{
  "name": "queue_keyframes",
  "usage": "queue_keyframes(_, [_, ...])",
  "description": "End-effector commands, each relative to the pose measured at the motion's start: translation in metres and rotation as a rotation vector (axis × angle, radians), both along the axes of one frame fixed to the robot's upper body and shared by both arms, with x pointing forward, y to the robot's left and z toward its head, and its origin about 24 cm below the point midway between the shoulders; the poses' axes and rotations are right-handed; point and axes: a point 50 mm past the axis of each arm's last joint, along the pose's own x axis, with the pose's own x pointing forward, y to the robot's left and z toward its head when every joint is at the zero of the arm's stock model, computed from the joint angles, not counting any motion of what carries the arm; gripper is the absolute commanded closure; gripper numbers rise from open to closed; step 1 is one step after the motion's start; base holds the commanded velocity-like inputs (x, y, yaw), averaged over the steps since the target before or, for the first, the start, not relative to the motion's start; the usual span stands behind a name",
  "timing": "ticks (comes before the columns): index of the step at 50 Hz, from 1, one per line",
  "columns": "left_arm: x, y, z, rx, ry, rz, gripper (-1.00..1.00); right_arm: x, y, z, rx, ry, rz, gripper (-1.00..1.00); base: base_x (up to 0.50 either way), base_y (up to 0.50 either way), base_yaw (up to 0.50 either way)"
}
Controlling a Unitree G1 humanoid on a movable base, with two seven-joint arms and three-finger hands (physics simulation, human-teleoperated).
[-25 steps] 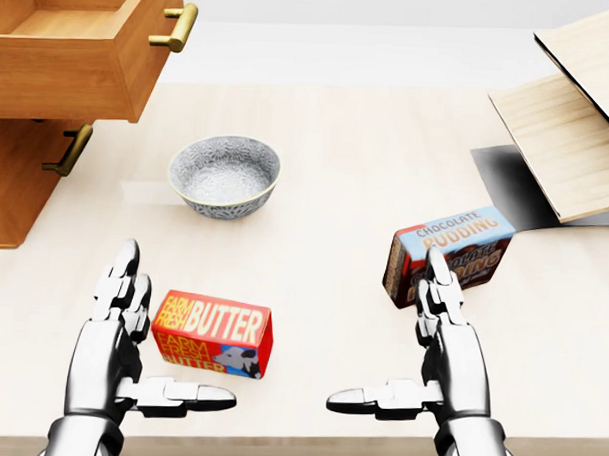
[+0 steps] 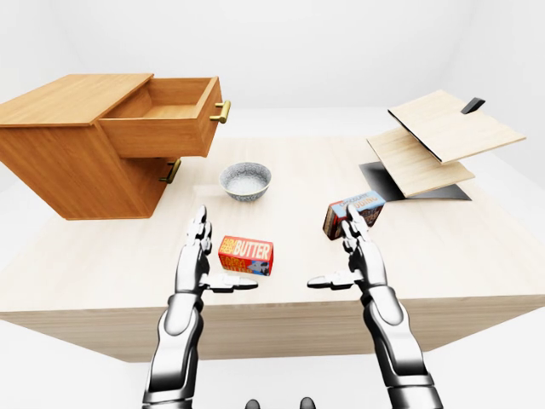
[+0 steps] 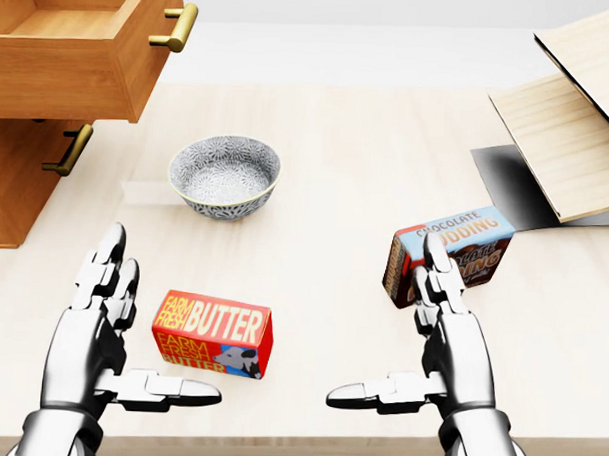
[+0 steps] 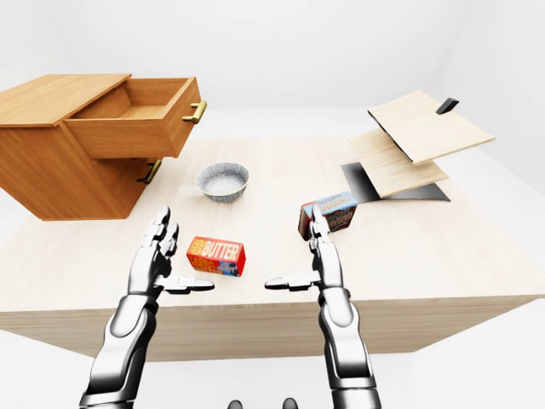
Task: Close the top drawer of the cabinet.
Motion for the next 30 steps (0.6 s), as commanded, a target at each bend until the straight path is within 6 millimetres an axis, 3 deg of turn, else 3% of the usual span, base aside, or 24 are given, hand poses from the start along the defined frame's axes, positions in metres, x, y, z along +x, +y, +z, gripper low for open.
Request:
queue_keyframes(1, [-0.003, -0.003, 0.026, 0.015, -0.087, -0.051, -1.00, -0.002, 0.001, 0.033, -0.014, -0.104, 0.013, -1.00, 0.00, 0.00, 0.00])
queue_keyframes(5, [-0.004, -0.007, 0.042, 0.036, -0.158, -0.085, -1.00, -0.001, 0.003, 0.046, -0.017, -0.158, 0.016, -1.00, 0.00, 0.00, 0.00])
queue_keyframes(19, [0.026, 0.003, 0.092, 0.030, -0.340, -0.077, -1.00, -0.003, 0.005, 0.074, -0.014, -0.280, 0.008, -1.00, 0.00, 0.00, 0.00])
queue_keyframes(30, [0.029, 0.006, 0.105, 0.005, -0.389, -0.068, -1.00, -0.004, 0.003, 0.085, 0.010, -0.326, 0.007, -1.00, 0.00, 0.00, 0.00])
